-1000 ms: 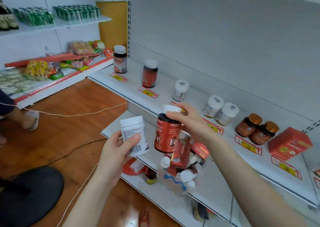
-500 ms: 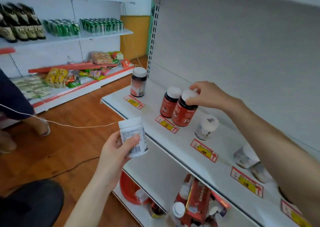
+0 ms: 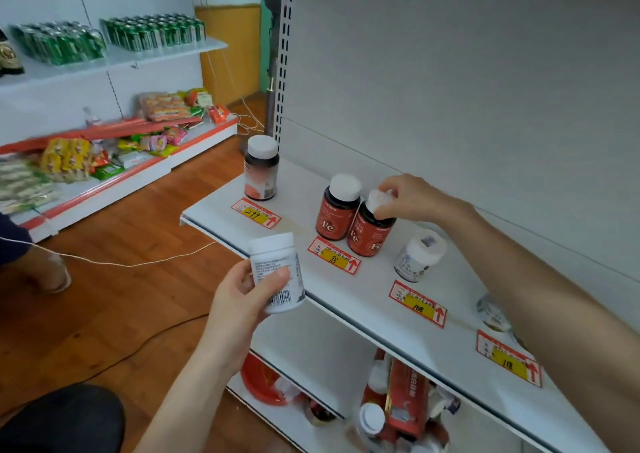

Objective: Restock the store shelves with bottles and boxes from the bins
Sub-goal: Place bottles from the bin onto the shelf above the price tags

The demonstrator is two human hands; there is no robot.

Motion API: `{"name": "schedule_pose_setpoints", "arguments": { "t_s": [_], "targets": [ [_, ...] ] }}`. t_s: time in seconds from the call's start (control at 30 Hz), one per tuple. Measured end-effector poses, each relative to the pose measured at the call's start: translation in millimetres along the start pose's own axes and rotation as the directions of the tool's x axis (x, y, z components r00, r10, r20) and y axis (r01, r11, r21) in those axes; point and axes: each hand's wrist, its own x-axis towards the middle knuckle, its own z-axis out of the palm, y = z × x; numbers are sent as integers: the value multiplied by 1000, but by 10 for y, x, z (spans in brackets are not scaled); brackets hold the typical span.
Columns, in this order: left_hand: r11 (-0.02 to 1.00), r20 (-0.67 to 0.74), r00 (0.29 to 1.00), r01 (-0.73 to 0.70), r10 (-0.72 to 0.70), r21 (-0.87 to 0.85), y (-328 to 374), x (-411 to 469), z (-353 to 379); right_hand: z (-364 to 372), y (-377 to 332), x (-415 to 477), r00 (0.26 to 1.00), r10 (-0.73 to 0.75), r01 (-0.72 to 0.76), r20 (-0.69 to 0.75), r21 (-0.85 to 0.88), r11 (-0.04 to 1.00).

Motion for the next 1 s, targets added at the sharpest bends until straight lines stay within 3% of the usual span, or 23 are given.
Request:
{"name": "schedule_pose_setpoints", "arguments": {
  "t_s": [0.27,0.33,0.4,0.47,0.57,0.7,0.87,0.93,1.0],
  "targets": [
    [984,241,960,163,-142,-72,169,138,3,49,-80,-72,997,71,-72,-34,-40,997],
    [965,298,935,234,-190,-120,212,177,0,48,-170,-199,976,31,-25,-216,29,999],
    [940,336,911,305,-240,-154,236,221,6,59,-310,-362,922,24,65,-386,215,974],
    [923,360,889,354,-282,-152,227,270,21,106,-445,-536,939,56,98,-339,419,903],
    [914,414,857,387,-307,-124,170,313,94,209,-581,-789,983,85,32,-162,608,793],
    [901,510,789,430,-342,-61,48,272,229,312,-553,-1101,990,140,-100,-1,697,710],
    [885,579,710,464,-401,44,-155,137,403,442,-300,-1482,968,247,-185,51,807,561],
    [903,563,723,416,-400,109,-268,76,510,460,-185,-1634,955,293,-201,43,821,534],
    [943,498,802,262,-330,203,-410,34,602,444,-84,-1755,942,334,-232,44,802,550]
  ]
}}
